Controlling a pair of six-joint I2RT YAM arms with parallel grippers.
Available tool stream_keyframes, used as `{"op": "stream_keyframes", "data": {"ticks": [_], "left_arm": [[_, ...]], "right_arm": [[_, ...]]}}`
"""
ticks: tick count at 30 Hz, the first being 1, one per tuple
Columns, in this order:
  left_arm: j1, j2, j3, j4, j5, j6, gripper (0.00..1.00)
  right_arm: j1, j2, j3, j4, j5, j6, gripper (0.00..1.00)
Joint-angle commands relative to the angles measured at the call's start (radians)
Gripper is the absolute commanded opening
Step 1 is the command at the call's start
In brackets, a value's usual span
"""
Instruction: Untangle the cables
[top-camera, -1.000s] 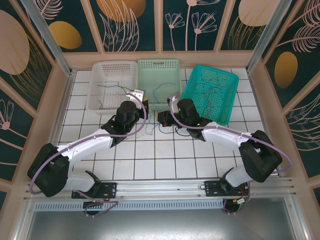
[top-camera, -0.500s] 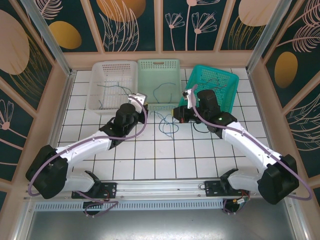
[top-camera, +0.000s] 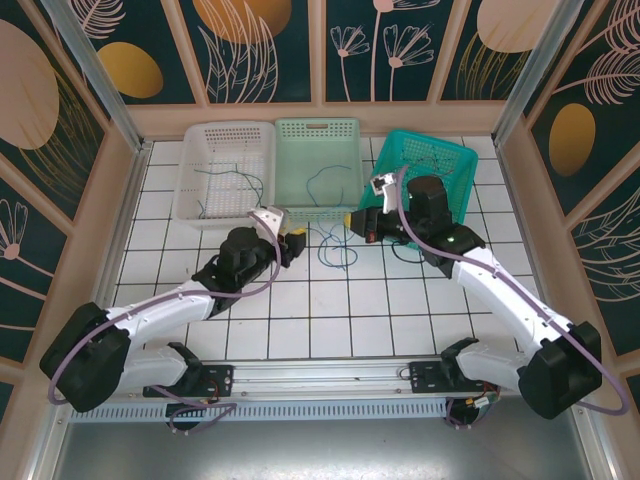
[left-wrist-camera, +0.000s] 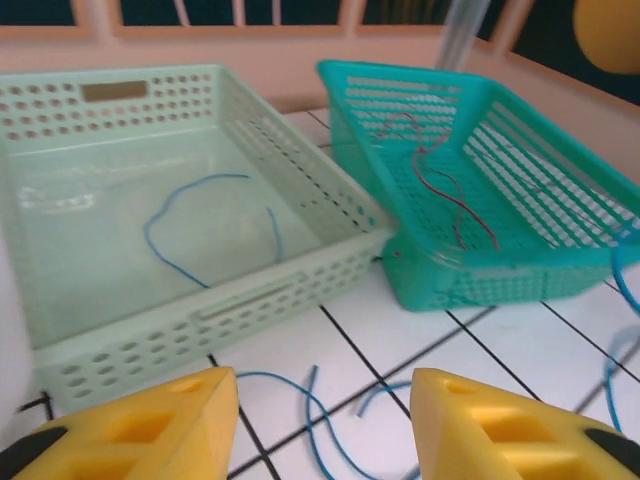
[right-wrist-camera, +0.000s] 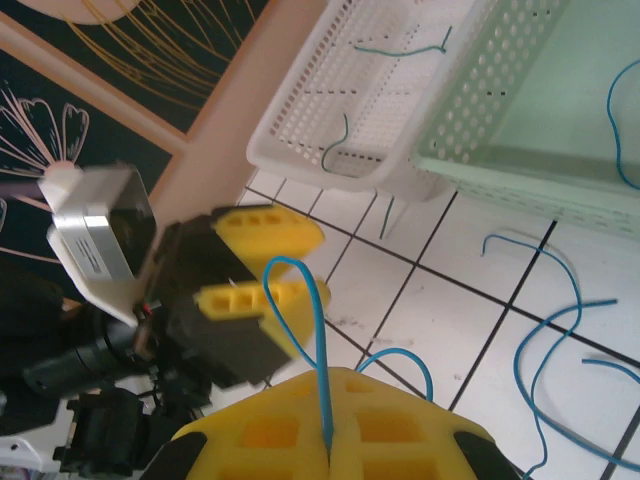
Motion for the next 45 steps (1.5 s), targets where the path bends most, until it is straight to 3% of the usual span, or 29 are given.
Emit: {"op": "stream_keyframes", "data": {"ticks": [1,6,13,19,23,27,29,35,45], "left_arm": [[-0.015,0.001,-0.022,0.090,0.158,-0.024,0.56],[-0.075,0.036,-0.057,0.192,0.261,-0.021,0.63],[-0.152,0.168,0.000,0.280,0.256,-0.051,0.68],[-0.162,0.255,0.042,0.314,0.192,-0.073,0.66],[-0.162,0.308,0.102,0.283,0.188,-0.045,0.54],[-0.161,0.333,0.152,0.180,0.015,0.000,0.14],[-0.161,0.326,0.165,0.115,-0.118,0.047,0.05],[-0.151,0.291,0.194,-0.023,-0.466,0.209,0.00],[-0.049,0.204,0.237,-0.129,-0.668,0.296,0.00]], "right_arm": [[-0.009,-0.025,-0.004,0.088,-0.016,0.051,0.00],[-0.011,-0.032,0.001,0.119,-0.010,0.093,0.00],[-0.010,-0.040,-0.028,0.192,-0.008,0.154,0.00],[-0.011,-0.064,-0.057,0.245,-0.016,0.186,0.00],[-0.011,-0.080,-0.077,0.283,-0.034,0.209,0.00],[-0.014,-0.105,-0.077,0.261,-0.058,0.210,0.00],[-0.022,-0.123,-0.075,0.218,-0.066,0.204,0.00],[-0.077,-0.169,-0.112,0.076,-0.144,0.192,0.00],[-0.101,-0.245,-0.138,-0.169,-0.166,0.111,0.00]]}}
